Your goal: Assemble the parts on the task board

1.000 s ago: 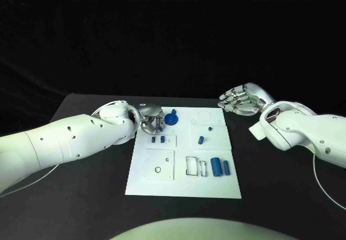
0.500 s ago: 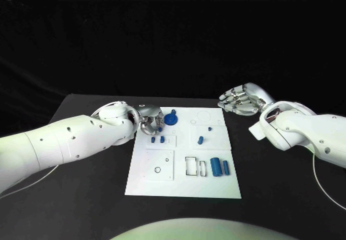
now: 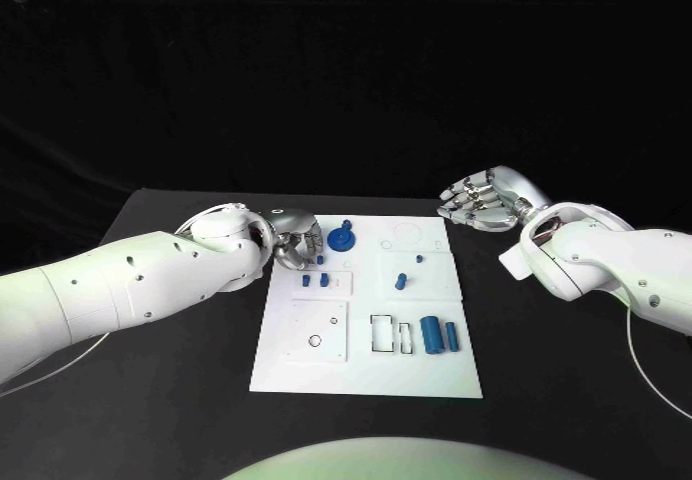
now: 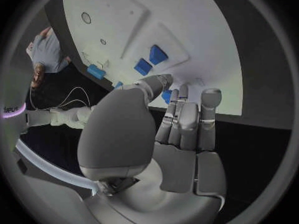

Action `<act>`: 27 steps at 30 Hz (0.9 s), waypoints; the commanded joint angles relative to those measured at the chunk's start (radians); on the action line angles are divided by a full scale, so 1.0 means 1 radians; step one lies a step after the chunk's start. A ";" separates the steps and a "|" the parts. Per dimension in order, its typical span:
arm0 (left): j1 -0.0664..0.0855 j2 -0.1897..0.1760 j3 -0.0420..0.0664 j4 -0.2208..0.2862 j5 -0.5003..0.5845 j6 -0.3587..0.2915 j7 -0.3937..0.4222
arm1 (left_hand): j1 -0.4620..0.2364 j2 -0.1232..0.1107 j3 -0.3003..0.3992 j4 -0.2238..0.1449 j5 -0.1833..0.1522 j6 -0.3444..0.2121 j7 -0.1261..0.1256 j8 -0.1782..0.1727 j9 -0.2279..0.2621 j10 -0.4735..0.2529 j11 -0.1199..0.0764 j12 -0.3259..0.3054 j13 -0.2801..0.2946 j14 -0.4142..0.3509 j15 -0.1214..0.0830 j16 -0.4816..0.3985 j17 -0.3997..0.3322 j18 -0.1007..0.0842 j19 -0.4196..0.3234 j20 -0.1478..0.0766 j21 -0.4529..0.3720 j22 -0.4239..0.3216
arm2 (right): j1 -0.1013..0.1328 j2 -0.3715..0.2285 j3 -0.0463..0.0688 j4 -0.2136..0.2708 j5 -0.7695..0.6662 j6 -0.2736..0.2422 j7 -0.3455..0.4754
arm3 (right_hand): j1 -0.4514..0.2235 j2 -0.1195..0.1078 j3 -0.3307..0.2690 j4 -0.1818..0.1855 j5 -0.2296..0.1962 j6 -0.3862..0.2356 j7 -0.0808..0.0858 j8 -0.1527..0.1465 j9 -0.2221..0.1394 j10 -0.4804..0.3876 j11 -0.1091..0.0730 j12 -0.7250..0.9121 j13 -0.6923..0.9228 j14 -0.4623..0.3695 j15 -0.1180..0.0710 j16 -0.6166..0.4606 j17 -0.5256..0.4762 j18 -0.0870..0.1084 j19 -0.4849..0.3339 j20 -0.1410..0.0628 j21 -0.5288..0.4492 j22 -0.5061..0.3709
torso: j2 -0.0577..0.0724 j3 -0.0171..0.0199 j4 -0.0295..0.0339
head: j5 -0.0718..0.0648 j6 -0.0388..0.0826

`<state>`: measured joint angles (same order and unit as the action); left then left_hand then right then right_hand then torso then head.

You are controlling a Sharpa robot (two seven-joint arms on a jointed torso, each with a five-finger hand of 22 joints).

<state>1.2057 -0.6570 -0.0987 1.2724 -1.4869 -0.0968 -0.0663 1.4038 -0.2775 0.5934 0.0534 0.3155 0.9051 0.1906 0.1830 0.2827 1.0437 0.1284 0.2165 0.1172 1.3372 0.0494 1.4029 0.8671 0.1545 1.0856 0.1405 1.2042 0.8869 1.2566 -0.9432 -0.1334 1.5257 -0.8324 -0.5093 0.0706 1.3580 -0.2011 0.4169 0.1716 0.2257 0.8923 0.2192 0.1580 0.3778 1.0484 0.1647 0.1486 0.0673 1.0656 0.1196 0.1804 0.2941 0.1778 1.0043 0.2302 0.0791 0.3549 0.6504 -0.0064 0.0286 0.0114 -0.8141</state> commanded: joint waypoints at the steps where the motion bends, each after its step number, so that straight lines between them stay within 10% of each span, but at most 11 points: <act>1: 0.001 -0.018 0.007 0.004 0.006 -0.102 0.003 | -0.012 -0.005 0.000 0.004 0.002 -0.028 0.019 -0.018 -0.009 -0.026 0.012 -0.011 -0.006 -0.036 0.010 -0.027 -0.065 0.007 -0.038 0.009 -0.033 -0.050 | 0.000 -0.002 0.000 -0.011 -0.144 0.057 0.012 | 0.051 -0.002 0.033 -0.047 -0.038 0.027 -0.022 0.008 0.000 0.035 -0.024 0.014 -0.003 0.080 -0.028 0.036 0.015 0.006 0.066 -0.032 0.042 0.013 | -0.002 0.0003 0.0045 | -0.006 0.000; 9: 0.016 -0.103 0.028 0.052 0.295 -0.142 0.024 | 0.004 0.011 -0.031 0.011 0.002 -0.026 0.029 -0.010 -0.013 -0.093 0.025 -0.014 -0.023 -0.226 0.019 -0.202 -0.404 0.032 -0.158 0.018 -0.161 -0.197 | 0.000 0.020 0.000 -0.041 -0.510 0.213 -0.056 | 0.049 -0.013 0.053 -0.110 -0.022 0.106 -0.062 0.013 -0.007 0.153 -0.083 0.015 0.001 0.387 -0.126 0.243 0.155 0.002 0.269 -0.139 0.286 0.181 | -0.005 0.0034 0.0012 | -0.018 0.007; 13: 0.030 -0.151 0.032 0.093 0.558 -0.164 0.109 | 0.024 0.024 -0.046 0.012 0.002 -0.029 0.032 -0.003 -0.018 -0.111 0.025 0.011 -0.032 -0.254 0.015 -0.294 -0.458 0.031 -0.176 0.017 -0.214 -0.234 | 0.000 0.038 0.000 -0.050 -0.660 0.244 -0.093 | 0.028 -0.028 0.085 -0.113 -0.024 0.111 -0.065 -0.001 -0.016 0.163 -0.087 -0.017 0.003 0.423 -0.129 0.359 0.253 -0.003 0.270 -0.146 0.372 0.261 | -0.006 0.0031 0.0037 | -0.026 0.011; 16: 0.036 -0.179 0.034 0.123 0.770 -0.214 0.271 | 0.063 0.054 -0.015 -0.006 0.002 0.014 0.019 0.028 -0.010 -0.074 0.017 0.044 -0.028 -0.272 0.006 -0.333 -0.480 0.032 -0.186 0.006 -0.216 -0.234 | -0.001 0.055 0.000 -0.056 -0.744 0.248 -0.118 | 0.003 -0.051 0.117 -0.114 -0.015 0.101 -0.056 -0.018 -0.020 0.160 -0.080 -0.049 0.003 0.447 -0.124 0.642 0.489 -0.055 0.356 -0.144 0.760 0.598 | -0.006 0.0025 0.0045 | -0.029 0.015; 20: 0.039 -0.205 0.032 0.164 1.014 -0.226 0.432 | 0.045 0.054 -0.018 0.001 -0.001 0.023 0.013 0.042 -0.008 -0.057 0.012 0.061 -0.029 -0.286 0.006 -0.352 -0.492 0.030 -0.212 0.006 -0.215 -0.230 | -0.009 0.077 0.000 -0.063 -0.810 0.234 -0.137 | -0.021 -0.063 0.135 -0.110 -0.017 0.106 -0.049 -0.023 -0.018 0.151 -0.072 -0.073 0.002 0.456 -0.116 0.907 0.729 -0.091 0.412 -0.139 1.019 0.824 | -0.005 -0.0016 0.0034 | -0.035 0.018; 27: 0.039 -0.234 0.029 0.226 1.286 -0.189 0.548 | 0.005 0.055 -0.059 0.025 -0.003 0.019 0.002 0.057 -0.007 -0.024 0.001 0.092 -0.026 -0.294 0.004 -0.348 -0.492 0.030 -0.228 0.010 -0.240 -0.243 | -0.028 0.118 -0.002 -0.088 -0.866 0.227 -0.156 | -0.034 -0.068 0.150 -0.113 -0.025 0.111 -0.049 -0.028 -0.011 0.145 -0.066 -0.081 0.003 0.437 -0.111 1.016 0.811 -0.098 0.406 -0.126 1.112 0.915 | -0.003 -0.0009 0.0047 | -0.040 0.020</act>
<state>1.2433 -0.8874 -0.0701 1.4879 -0.4420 -0.2858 0.3522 1.4172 -0.2229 0.5387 0.0771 0.3171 0.9259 0.1978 0.2358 0.2746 1.0141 0.1298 0.3055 0.0900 1.0487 0.0556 1.0543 0.3745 0.1786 0.8642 0.1505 0.9680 0.6449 1.2321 -0.8300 -0.1350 1.4420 -1.6089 -0.3014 -0.0511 1.3317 -0.2685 0.5607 0.0566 0.2074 1.0004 0.1681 0.1348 0.3659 1.1968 0.0916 0.0710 0.0701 1.4664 0.0039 1.1906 1.1010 0.0978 1.4084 0.0976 1.1862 1.2645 0.6463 -0.0073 0.0320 -0.0251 -0.7943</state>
